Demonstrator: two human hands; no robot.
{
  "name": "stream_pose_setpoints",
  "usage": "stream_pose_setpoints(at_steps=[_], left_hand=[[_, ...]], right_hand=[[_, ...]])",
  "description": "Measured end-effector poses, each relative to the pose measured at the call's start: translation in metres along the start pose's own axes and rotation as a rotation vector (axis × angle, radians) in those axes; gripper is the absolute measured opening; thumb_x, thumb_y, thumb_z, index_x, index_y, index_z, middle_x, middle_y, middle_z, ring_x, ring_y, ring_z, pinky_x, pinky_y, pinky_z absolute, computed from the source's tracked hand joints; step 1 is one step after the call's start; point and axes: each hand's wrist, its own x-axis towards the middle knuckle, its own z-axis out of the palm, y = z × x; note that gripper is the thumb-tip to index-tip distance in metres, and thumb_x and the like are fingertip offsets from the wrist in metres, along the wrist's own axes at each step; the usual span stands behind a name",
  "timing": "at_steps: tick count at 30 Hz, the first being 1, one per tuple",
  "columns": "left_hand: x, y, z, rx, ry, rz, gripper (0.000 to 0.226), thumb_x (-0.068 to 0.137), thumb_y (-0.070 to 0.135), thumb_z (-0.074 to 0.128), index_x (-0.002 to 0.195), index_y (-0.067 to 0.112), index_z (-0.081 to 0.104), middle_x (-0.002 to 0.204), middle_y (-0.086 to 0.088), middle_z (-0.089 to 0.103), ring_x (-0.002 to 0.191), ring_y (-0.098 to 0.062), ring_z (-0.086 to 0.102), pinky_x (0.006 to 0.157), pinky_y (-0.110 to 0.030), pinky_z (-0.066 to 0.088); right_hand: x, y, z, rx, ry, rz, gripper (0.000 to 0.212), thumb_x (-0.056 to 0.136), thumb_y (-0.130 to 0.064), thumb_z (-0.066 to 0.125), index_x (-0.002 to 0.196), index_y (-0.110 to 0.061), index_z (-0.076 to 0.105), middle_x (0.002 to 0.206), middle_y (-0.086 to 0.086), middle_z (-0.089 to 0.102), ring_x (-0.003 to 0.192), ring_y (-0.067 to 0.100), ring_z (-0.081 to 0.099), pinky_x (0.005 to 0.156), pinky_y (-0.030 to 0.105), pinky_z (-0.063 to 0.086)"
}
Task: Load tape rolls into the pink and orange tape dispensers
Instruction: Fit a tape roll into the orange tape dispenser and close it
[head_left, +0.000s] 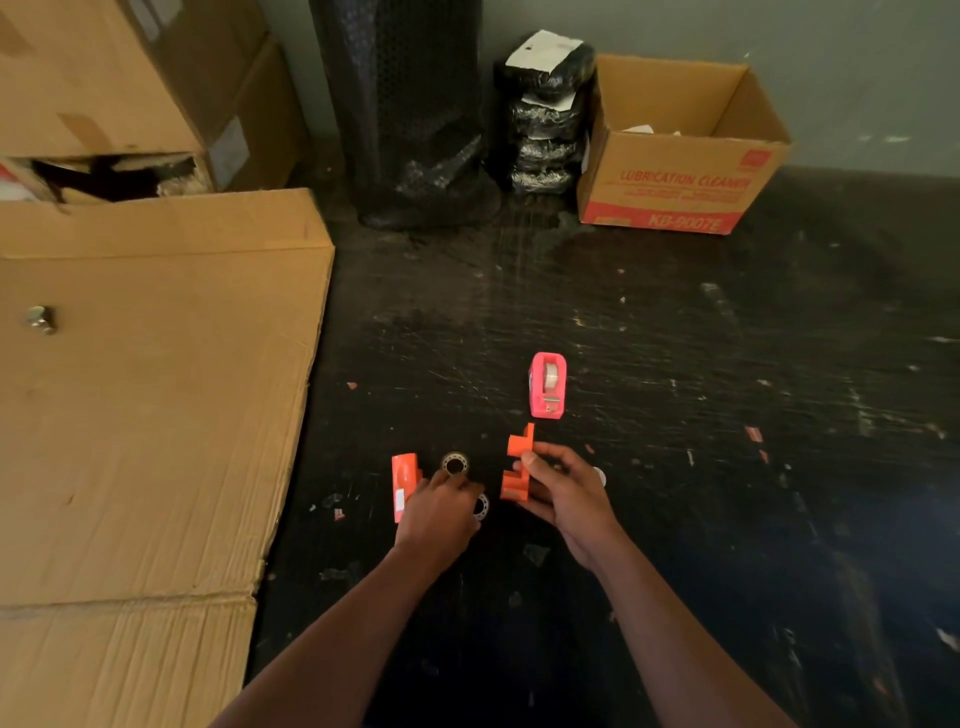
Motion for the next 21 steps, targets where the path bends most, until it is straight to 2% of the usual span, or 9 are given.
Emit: stream_pose_setpoints(at_steps=[2,5,7,9,12,14,16,18,21], left_hand=[[0.000,-0.001,-0.002,-0.099,0.029,-0.014,0.038,0.095,0.030,0.066,0.133,0.023,0.064,0.137,-0.004,0.065,0.128,-0.023,0.059,0.107,-0.040,0.050],[-0.003,0.000,-0.010,-0.435,0.114,-0.052,0.022,0.091,0.027,0.071,0.113,0.024,0.073,0.111,0.004,0.070,0.107,-0.013,0.065,0.092,-0.029,0.054],[-0.005,-0.002,-0.021,-0.653,0.169,-0.153,0.029,0.090,0.027,0.075,0.118,0.024,0.074,0.109,0.009,0.065,0.100,-0.004,0.062,0.085,-0.017,0.048],[-0.006,-0.006,-0.034,-0.848,0.183,-0.272,0.037,0.089,0.026,0.077,0.126,0.024,0.071,0.116,0.010,0.064,0.097,-0.002,0.064,0.080,-0.013,0.048],[-0.006,-0.010,-0.055,-1.155,0.151,-0.354,0.046,0.088,0.018,0.078,0.132,0.021,0.066,0.117,0.005,0.069,0.100,-0.011,0.072,0.086,-0.031,0.064],[-0.008,-0.011,-0.070,-1.340,0.155,-0.377,0.048,0.087,0.010,0.079,0.131,0.019,0.060,0.121,-0.004,0.067,0.107,-0.020,0.072,0.087,-0.037,0.065],[-0.010,-0.009,-0.085,-1.465,0.158,-0.373,0.039,0.091,0.009,0.075,0.126,0.016,0.058,0.124,-0.011,0.066,0.110,-0.024,0.071,0.091,-0.043,0.064],[-0.011,-0.006,-0.095,-1.489,0.144,-0.357,0.026,0.096,0.013,0.069,0.121,0.015,0.063,0.122,-0.012,0.068,0.108,-0.023,0.072,0.094,-0.043,0.062],[-0.011,-0.002,-0.104,-1.499,0.117,-0.327,0.023,0.101,0.019,0.062,0.124,0.015,0.066,0.120,-0.011,0.070,0.104,-0.021,0.075,0.091,-0.038,0.063]], right_hand=[[-0.001,-0.001,-0.001,0.000,0.007,-0.003,0.024,0.098,-0.017,0.070,0.122,-0.021,0.070,0.115,0.006,0.080,0.099,0.019,0.081,0.083,0.039,0.066],[-0.001,-0.003,-0.002,0.007,0.024,-0.008,0.023,0.098,-0.017,0.071,0.121,-0.021,0.071,0.115,0.007,0.080,0.102,0.021,0.080,0.091,0.046,0.065],[-0.003,-0.006,-0.003,0.015,0.028,-0.015,0.023,0.098,-0.018,0.070,0.120,-0.022,0.071,0.114,0.006,0.081,0.102,0.021,0.080,0.094,0.047,0.064],[-0.005,-0.010,-0.003,0.021,0.022,-0.032,0.023,0.099,-0.018,0.069,0.122,-0.023,0.070,0.115,0.005,0.080,0.101,0.019,0.080,0.091,0.043,0.064],[-0.009,-0.016,-0.001,0.015,-0.002,-0.058,0.025,0.100,-0.018,0.068,0.124,-0.021,0.070,0.116,0.005,0.079,0.100,0.018,0.081,0.084,0.037,0.065],[-0.012,-0.019,0.002,0.010,-0.021,-0.074,0.025,0.100,-0.017,0.068,0.124,-0.021,0.070,0.117,0.006,0.079,0.102,0.019,0.080,0.080,0.035,0.065],[-0.015,-0.022,0.005,0.004,-0.042,-0.092,0.025,0.100,-0.017,0.067,0.125,-0.021,0.069,0.118,0.007,0.079,0.104,0.019,0.080,0.081,0.035,0.065],[-0.018,-0.025,0.008,-0.009,-0.063,-0.114,0.026,0.101,-0.017,0.067,0.126,-0.021,0.069,0.118,0.004,0.079,0.104,0.017,0.080,0.082,0.035,0.065],[-0.023,-0.030,0.013,-0.033,-0.088,-0.150,0.025,0.101,-0.016,0.066,0.126,-0.020,0.069,0.117,0.003,0.079,0.103,0.016,0.079,0.080,0.033,0.065]])
